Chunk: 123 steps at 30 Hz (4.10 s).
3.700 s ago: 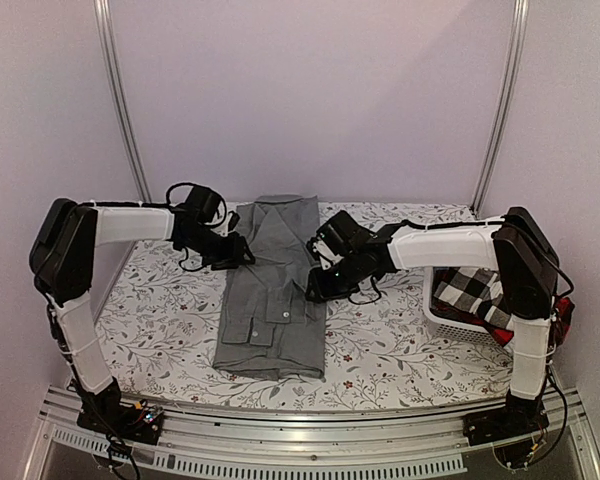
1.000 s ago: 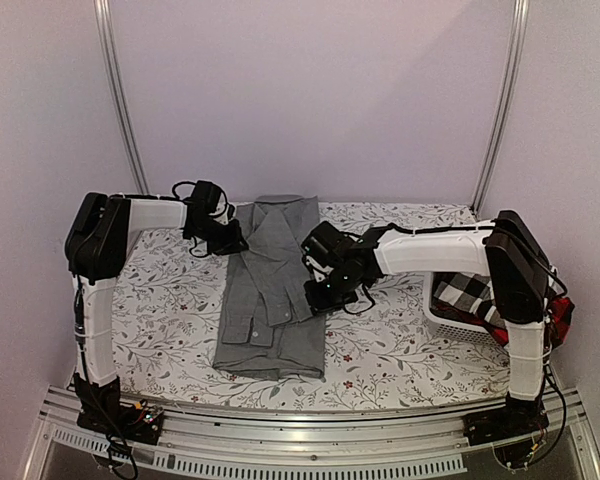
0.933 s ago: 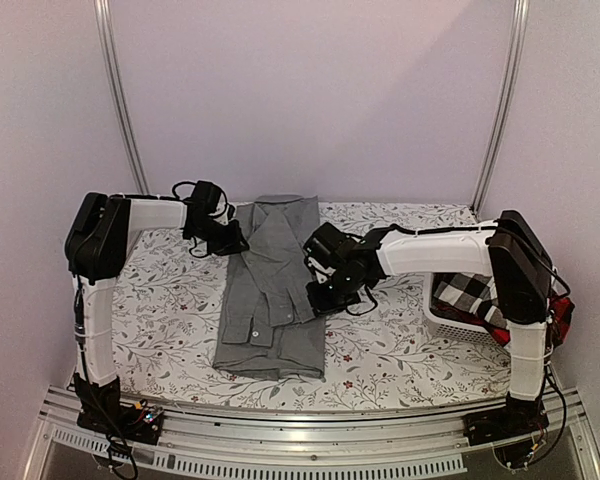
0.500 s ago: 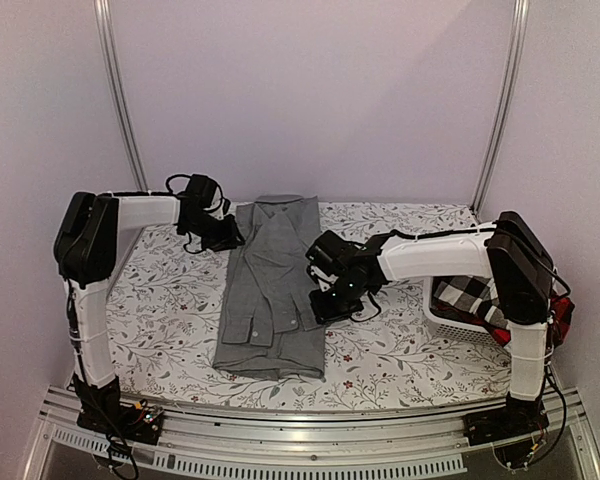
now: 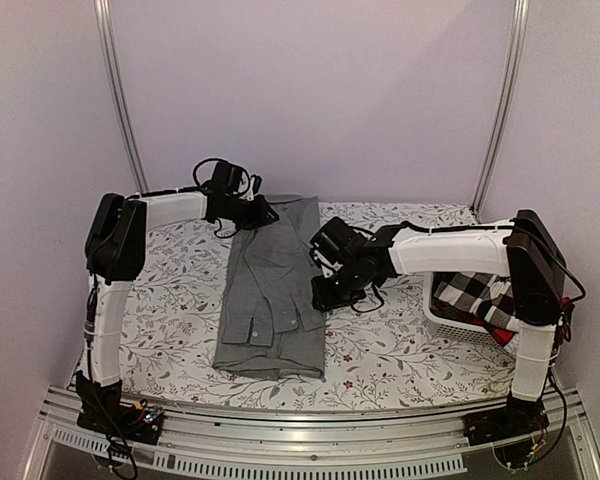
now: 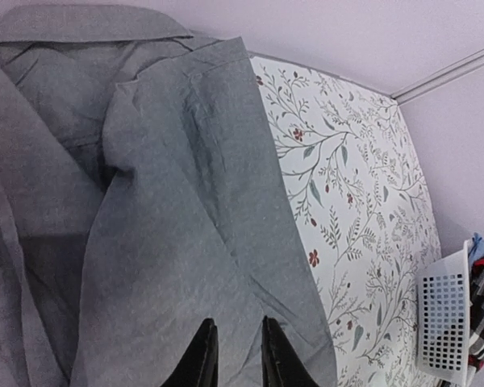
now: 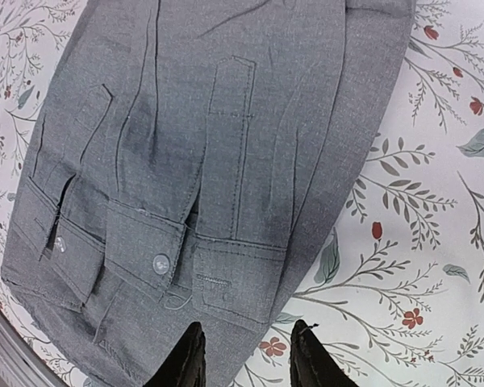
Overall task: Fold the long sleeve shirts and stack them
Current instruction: Adjust the sleeve at the center of the board, then smooth out the sleeve at the center of the board, then move the rectangle-folded shirt to the center of the board, then pick up the rectangle-folded shirt from the center of the board.
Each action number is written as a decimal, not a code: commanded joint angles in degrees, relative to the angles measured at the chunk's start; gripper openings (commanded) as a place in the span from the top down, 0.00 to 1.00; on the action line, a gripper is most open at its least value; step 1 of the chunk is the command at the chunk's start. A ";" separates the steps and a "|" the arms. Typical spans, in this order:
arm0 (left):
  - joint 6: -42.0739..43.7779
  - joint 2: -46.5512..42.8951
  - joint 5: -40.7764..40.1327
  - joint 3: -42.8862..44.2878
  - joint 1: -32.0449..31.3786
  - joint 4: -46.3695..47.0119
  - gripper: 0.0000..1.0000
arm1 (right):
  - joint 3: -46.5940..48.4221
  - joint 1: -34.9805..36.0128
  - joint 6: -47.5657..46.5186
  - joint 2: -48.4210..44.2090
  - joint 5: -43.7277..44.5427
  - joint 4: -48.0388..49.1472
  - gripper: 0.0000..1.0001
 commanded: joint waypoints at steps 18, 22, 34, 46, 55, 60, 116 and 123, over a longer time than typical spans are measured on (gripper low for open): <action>-3.48 19.49 7.57 25.19 3.46 -3.59 0.74 | -8.04 -2.20 1.05 -5.04 -4.58 5.97 0.62; -2.54 9.09 7.66 16.08 2.99 -1.68 0.70 | -10.44 -2.57 1.09 -5.99 -6.93 7.85 0.60; -9.00 -27.26 8.41 -31.75 3.84 5.77 0.64 | -16.05 -1.88 1.64 -7.37 -11.94 11.21 0.56; -7.40 -50.42 0.59 -58.09 3.51 -2.43 0.64 | -15.35 1.21 5.27 -4.86 -14.11 10.59 0.63; -9.92 -59.51 -1.18 -69.57 0.00 -7.30 0.64 | -14.27 2.73 6.64 -1.24 -15.74 9.80 0.75; -13.03 -61.69 -1.37 -73.85 -4.17 -7.11 0.64 | -14.37 2.73 7.24 -0.66 -15.10 8.60 0.84; -14.94 -46.37 9.19 -76.87 -7.78 11.48 0.71 | -23.48 -8.20 12.34 -2.04 -25.20 25.84 0.67; -15.64 -45.64 9.69 -77.01 -8.59 13.87 0.77 | -23.48 -8.13 13.05 -1.83 -24.44 26.18 0.71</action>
